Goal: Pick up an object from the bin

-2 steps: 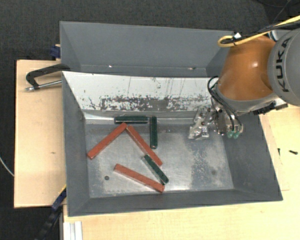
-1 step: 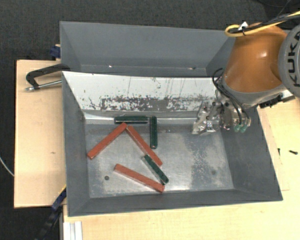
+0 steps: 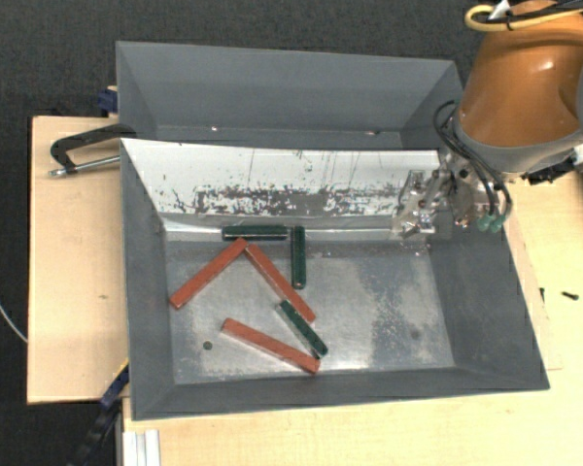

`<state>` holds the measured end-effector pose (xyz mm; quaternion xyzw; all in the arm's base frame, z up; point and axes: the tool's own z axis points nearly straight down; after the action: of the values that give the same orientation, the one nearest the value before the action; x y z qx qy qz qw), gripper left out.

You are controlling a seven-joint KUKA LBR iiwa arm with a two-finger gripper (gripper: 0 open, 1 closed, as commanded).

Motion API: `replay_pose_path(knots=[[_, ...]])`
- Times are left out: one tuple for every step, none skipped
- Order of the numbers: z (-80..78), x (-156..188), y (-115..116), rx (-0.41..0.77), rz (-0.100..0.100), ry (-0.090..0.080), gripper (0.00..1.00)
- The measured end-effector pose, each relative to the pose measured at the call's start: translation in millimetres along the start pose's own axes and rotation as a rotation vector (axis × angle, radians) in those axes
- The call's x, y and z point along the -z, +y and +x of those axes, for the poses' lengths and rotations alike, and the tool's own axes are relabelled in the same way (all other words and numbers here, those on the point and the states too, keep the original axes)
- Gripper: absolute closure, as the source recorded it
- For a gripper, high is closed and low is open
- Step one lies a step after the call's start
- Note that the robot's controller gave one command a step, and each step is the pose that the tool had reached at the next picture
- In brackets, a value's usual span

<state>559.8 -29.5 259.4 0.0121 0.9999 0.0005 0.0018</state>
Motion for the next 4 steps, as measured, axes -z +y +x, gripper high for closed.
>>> replay_pose_path(knots=[[-1.5, 22, 0, -0.003, 0.0, -0.003, 1.0], [15.5, 22, -3, -0.031, 0.0, -0.005, 1.0], [-4.0, -101, 33, -0.024, -0.001, 0.008, 0.0], [-5.5, -97, 32, -0.026, 0.0, 0.001, 0.0]])
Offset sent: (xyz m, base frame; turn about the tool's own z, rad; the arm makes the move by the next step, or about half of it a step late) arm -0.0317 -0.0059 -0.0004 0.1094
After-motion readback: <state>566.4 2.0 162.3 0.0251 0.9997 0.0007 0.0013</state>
